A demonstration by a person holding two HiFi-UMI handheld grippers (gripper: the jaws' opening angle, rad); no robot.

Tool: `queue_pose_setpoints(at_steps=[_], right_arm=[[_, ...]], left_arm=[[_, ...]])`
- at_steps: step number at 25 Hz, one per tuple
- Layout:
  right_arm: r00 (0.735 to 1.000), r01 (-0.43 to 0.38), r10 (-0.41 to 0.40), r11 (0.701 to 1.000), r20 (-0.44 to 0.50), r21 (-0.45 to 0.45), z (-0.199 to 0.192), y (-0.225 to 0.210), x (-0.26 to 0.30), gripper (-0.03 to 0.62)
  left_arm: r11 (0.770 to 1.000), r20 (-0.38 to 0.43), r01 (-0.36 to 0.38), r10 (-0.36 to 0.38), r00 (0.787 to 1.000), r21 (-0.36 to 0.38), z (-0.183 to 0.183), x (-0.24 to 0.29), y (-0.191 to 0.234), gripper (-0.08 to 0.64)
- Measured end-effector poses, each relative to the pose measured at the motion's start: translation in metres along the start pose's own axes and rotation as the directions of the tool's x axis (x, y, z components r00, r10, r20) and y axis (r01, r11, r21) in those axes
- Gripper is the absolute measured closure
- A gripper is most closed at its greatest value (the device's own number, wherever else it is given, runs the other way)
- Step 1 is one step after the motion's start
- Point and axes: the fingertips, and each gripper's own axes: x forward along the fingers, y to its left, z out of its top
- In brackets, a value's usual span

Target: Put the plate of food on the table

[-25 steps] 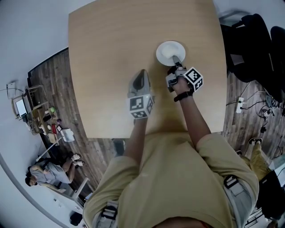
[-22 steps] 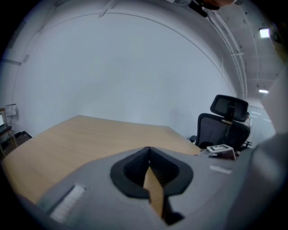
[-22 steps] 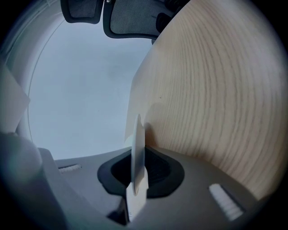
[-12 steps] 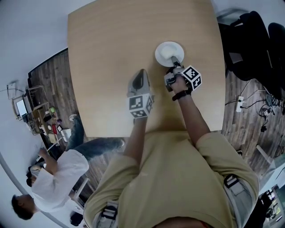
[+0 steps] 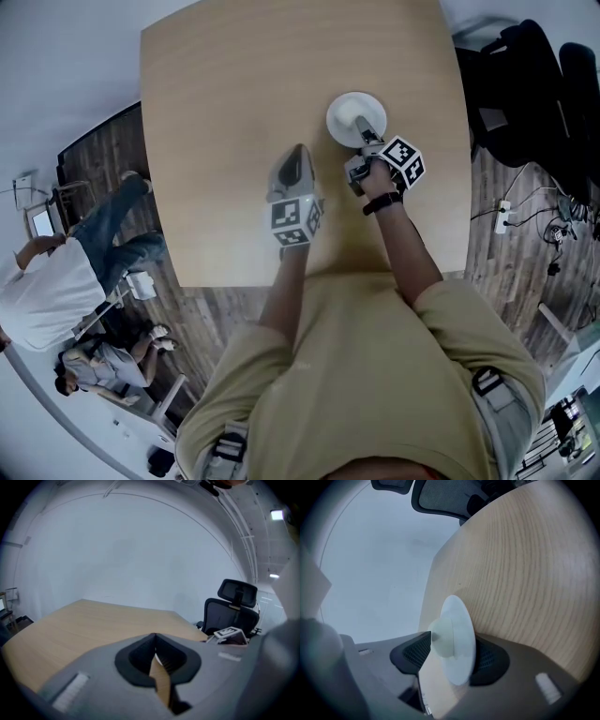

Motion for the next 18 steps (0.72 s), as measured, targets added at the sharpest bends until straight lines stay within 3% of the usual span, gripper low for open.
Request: queue_pose_setpoints(at_steps=[6, 11, 14, 18], right_arm=[[1.000, -0.013, 0.011, 0.997, -0.028, -0.074, -0.005, 0.008, -0.006, 0.279], [0.994, -0.038, 0.008, 0.960, -0.106, -0.277, -0.017, 0.017, -0.007, 0.186], [0.988, -0.012, -0.060, 0.890, -0.145, -0.456, -0.025, 0.016, -0.007, 0.151], [0.973, 0.034, -0.177, 0.738, -0.144, -0.674, -0.034, 0.008, -0.012, 0.121]], left_arm=[[1.000, -0.006, -0.002, 0.002, 1.000, -0.004, -0.001, -0.002, 0.000, 0.560], [1.000, -0.008, -0.005, 0.005, 1.000, -0.007, -0.003, -0.003, 0.001, 0.560], [1.000, -0.011, -0.007, 0.007, 1.000, -0.009, -0.005, -0.002, 0.000, 0.560], [1.000, -0.012, -0.006, 0.006, 1.000, -0.010, -0.005, -0.005, 0.000, 0.560]])
